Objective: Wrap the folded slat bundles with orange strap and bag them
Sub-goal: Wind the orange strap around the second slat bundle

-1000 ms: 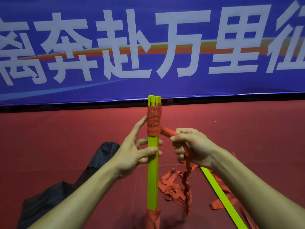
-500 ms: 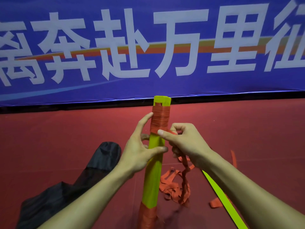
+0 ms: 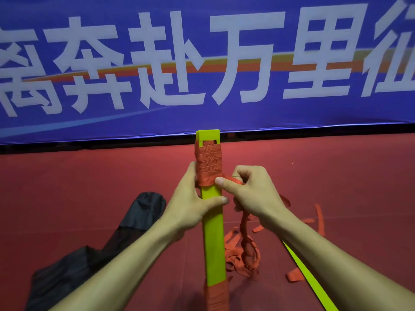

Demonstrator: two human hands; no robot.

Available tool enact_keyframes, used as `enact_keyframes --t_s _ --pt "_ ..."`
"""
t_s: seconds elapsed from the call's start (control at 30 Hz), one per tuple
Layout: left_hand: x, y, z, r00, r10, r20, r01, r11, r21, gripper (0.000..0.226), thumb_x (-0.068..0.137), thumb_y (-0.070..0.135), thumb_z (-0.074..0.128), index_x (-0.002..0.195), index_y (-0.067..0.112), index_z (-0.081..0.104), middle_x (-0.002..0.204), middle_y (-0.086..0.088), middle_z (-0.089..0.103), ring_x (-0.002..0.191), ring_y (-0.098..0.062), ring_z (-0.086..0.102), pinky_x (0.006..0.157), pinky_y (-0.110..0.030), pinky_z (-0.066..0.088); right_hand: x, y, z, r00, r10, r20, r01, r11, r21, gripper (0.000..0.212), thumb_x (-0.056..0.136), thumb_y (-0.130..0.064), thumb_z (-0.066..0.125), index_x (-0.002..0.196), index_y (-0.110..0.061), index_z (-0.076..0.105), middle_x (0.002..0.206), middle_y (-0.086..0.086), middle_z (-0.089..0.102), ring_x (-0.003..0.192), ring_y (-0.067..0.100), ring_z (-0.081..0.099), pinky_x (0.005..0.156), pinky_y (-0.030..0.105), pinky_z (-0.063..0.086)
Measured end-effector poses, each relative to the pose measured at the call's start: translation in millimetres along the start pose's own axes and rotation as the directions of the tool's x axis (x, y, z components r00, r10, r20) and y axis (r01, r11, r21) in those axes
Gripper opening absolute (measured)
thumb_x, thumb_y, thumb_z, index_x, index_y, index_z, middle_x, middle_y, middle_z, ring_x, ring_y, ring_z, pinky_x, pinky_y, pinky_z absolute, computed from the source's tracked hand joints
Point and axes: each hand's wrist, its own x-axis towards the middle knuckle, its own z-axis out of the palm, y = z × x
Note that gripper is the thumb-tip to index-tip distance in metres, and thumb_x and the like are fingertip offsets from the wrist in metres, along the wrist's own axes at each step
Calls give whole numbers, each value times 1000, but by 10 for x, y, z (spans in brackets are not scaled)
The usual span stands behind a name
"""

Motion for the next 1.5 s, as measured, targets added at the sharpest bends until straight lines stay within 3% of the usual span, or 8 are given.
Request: enact_keyframes --t_s 0.13,0.43,0.57,0.67,1.0,1.1,1.23,1.5 --pt "-11 7 -109 961 -89 262 123 986 -116 88 85 -18 64 139 45 36 102 -5 69 84 -15 68 69 -30 57 18 26 -49 999 21 -43 -19 999 43 50 85 -22 74 55 -18 35 39 0 42 35 21 47 44 27 38" --pt "-64 -10 -111 952 -99 291 162 966 -203 101 89 -1 67 150 56 11 109 -3 72 105 -10 69 76 -25 56 6 -36 -78 1000 23 -6 -22 993 119 46 90 -22 70 60 -15 36 39 -8 40 37 14 39 40 25 40" --pt "-81 -52 -135 955 -96 282 181 938 -294 94 80 4 73 134 69 33 108 -11 74 107 -28 67 71 -38 47 -8 -57 -87 998 20 59 -25 996 87 43 89 -22 71 63 -14 37 42 -8 37 36 12 37 37 22 38" --pt "-92 -43 -172 956 -102 275 193 925 -328 90 78 2 77 128 68 41 108 -14 73 101 -36 71 84 -56 36 13 -27 -159 979 87 183 -119 978 172 34 89 -16 69 70 -13 42 48 -2 35 33 13 33 36 21 36" --pt "-83 -69 -200 962 -159 223 224 925 -308 87 74 2 70 128 62 40 108 -16 74 93 -37 74 89 -57 37 47 39 -334 846 225 484 -417 845 336 26 93 -12 60 72 -16 46 59 0 43 49 18 46 52 29 46" --pt "-69 -71 -168 973 -163 164 202 943 -263 88 80 -3 70 128 65 38 105 -12 75 91 -33 74 85 -51 46 55 48 -292 890 220 400 -367 867 338 32 93 -13 61 68 -17 41 59 1 38 46 16 41 49 26 40" --pt "-35 -81 -99 988 -149 40 154 959 -239 91 87 -10 67 128 67 40 97 -9 73 83 -25 66 76 -42 49 30 27 -148 985 60 162 -83 986 143 42 90 -13 67 61 -16 37 48 0 31 41 13 29 43 20 23" --pt "18 -104 6 997 -45 -57 39 993 -111 94 80 -5 77 144 53 39 96 10 74 86 -12 67 59 -24 54 8 26 3 991 -129 -23 129 991 -28 54 79 -28 79 52 -18 33 50 0 33 50 15 29 52 30 26"
